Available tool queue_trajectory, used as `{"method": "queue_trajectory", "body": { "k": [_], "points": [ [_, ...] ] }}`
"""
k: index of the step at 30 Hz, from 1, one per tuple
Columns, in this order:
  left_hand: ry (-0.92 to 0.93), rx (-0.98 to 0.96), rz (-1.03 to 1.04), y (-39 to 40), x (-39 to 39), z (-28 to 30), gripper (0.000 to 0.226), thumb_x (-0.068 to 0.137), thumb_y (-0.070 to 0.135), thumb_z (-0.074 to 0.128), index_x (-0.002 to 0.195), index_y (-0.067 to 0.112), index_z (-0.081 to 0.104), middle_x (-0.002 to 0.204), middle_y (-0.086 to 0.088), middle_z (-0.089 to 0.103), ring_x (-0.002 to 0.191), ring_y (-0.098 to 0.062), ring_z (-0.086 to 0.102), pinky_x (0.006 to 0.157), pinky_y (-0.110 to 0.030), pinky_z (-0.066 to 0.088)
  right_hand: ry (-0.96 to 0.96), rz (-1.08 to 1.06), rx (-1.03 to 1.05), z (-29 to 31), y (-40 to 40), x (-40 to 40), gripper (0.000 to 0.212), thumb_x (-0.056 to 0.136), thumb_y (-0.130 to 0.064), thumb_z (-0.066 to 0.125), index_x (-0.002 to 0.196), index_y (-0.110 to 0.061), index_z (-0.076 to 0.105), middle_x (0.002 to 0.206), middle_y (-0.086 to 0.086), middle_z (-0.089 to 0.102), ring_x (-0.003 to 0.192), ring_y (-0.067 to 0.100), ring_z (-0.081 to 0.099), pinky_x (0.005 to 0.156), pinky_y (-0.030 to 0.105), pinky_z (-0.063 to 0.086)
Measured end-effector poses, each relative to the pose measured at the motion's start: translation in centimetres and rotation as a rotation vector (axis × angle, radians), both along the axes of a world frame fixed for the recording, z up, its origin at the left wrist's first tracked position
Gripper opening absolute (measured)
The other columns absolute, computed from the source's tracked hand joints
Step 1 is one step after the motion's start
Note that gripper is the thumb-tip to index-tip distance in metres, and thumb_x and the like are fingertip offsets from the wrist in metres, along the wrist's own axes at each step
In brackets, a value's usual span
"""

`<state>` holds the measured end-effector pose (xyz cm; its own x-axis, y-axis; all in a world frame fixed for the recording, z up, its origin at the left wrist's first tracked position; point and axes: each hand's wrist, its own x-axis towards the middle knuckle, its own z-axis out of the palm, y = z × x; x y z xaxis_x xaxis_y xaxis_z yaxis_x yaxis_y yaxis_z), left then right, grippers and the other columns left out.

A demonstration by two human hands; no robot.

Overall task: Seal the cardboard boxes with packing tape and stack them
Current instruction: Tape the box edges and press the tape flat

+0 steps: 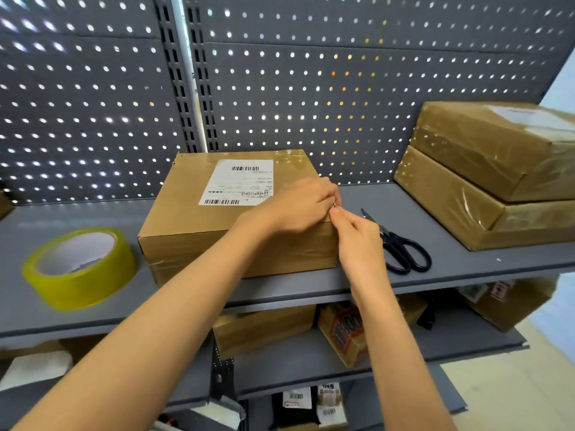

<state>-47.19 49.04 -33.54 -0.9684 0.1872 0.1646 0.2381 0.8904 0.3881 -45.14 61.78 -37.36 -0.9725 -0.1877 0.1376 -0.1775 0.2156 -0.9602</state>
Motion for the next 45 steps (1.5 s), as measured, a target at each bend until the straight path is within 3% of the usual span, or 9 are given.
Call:
{"method": "queue_trajectory", "body": {
  "k": [2, 5, 16, 22, 31, 35, 38, 42, 45],
  "points": [
    [0.034, 0.011, -0.005, 0.1, -0.1, -0.2, 0.025, 0.1, 0.01, 0.036, 0.108, 0.005, 0.06, 0.115, -0.011, 0.059, 0.111, -0.023, 0.05, 0.092, -0.031, 0.035, 0.024, -0.044, 0.032, 0.2, 0.0, 0.2, 0.045, 0.099, -0.028, 0.044, 0.055, -0.019, 0.047, 0.046, -0.008, 0.036, 0.057, 0.011, 0.036, 0.048, 0.021, 0.025],
    [0.069, 0.019, -0.01, 0.1, 0.0, -0.4, 0.023, 0.099, 0.009, 0.036, 0.105, 0.005, 0.058, 0.109, -0.009, 0.058, 0.1, -0.017, 0.047, 0.086, -0.029, 0.034, 0.06, -0.07, 0.09, 0.7, -0.1, 0.6, 0.051, 0.1, -0.026, 0.044, 0.051, -0.02, 0.03, 0.047, -0.006, 0.026, 0.046, 0.01, 0.026, 0.041, 0.023, 0.02],
    [0.028, 0.037, -0.039, -0.2, 0.2, -0.2, 0.028, 0.102, 0.013, 0.037, 0.117, 0.007, 0.06, 0.13, -0.009, 0.055, 0.128, -0.021, 0.042, 0.101, -0.032, 0.031, 0.233, -0.005, 0.156, 0.5, 0.2, 1.1, 0.048, 0.103, -0.028, 0.037, 0.055, -0.026, 0.03, 0.052, -0.006, 0.029, 0.052, 0.009, 0.027, 0.045, 0.021, 0.022],
    [0.053, 0.023, -0.015, 0.2, 0.3, -0.1, 0.023, 0.099, 0.012, 0.037, 0.106, 0.006, 0.058, 0.111, -0.008, 0.058, 0.104, -0.022, 0.05, 0.093, -0.041, 0.038, 0.235, -0.047, 0.101, 0.2, 0.0, 1.0, 0.05, 0.102, -0.025, 0.04, 0.053, -0.022, 0.029, 0.049, -0.006, 0.026, 0.047, 0.009, 0.024, 0.043, 0.023, 0.02],
    [0.133, -0.081, 0.019, 0.7, 1.0, 0.0, 0.026, 0.093, 0.018, 0.034, 0.097, 0.008, 0.058, 0.102, -0.006, 0.058, 0.098, -0.023, 0.052, 0.088, -0.045, 0.042, 0.209, -0.06, 0.031, 0.2, 0.2, 0.7, 0.052, 0.1, -0.024, 0.046, 0.049, -0.026, 0.033, 0.039, -0.009, 0.028, 0.038, 0.006, 0.028, 0.039, 0.019, 0.021],
    [0.225, -0.167, 0.068, 0.9, 2.0, 0.3, 0.036, 0.091, 0.024, 0.031, 0.102, 0.008, 0.062, 0.104, -0.007, 0.063, 0.099, -0.024, 0.055, 0.083, -0.041, 0.044, 0.241, -0.017, 0.087, 0.3, 0.5, 0.7, 0.043, 0.1, -0.028, 0.045, 0.059, -0.015, 0.049, 0.052, -0.003, 0.036, 0.047, 0.006, 0.031, 0.043, 0.019, 0.024],
    [0.36, -0.143, 0.144, 0.7, 2.9, 0.7, 0.023, 0.097, 0.021, 0.044, 0.111, 0.01, 0.059, 0.109, -0.005, 0.064, 0.101, -0.024, 0.056, 0.08, -0.035, 0.042, 0.232, 0.003, 0.164, 0.5, 0.7, 0.5, 0.035, 0.1, -0.035, 0.044, 0.098, -0.009, 0.068, 0.081, 0.003, 0.063, 0.074, 0.011, 0.053, 0.059, 0.021, 0.035],
    [0.464, -0.192, 0.244, -0.9, 5.8, 1.8, 0.025, 0.097, 0.03, 0.046, 0.113, 0.014, 0.058, 0.11, -0.002, 0.066, 0.101, -0.024, 0.058, 0.079, -0.034, 0.041, 0.246, -0.035, 0.318, 1.4, 0.9, 0.1, 0.05, 0.099, -0.042, 0.041, 0.138, -0.012, 0.047, 0.13, 0.007, 0.057, 0.122, 0.024, 0.048, 0.095, 0.036, 0.039],
    [0.442, -0.332, 0.385, -3.8, 8.7, 2.6, 0.032, 0.097, 0.038, 0.045, 0.12, 0.019, 0.056, 0.116, 0.004, 0.064, 0.106, -0.02, 0.058, 0.079, -0.031, 0.039, 0.398, -0.071, 0.436, 2.9, 0.7, 0.3, 0.041, 0.1, -0.038, 0.04, 0.131, -0.015, 0.053, 0.125, 0.006, 0.059, 0.116, 0.023, 0.051, 0.085, 0.034, 0.038]
  ]
}}
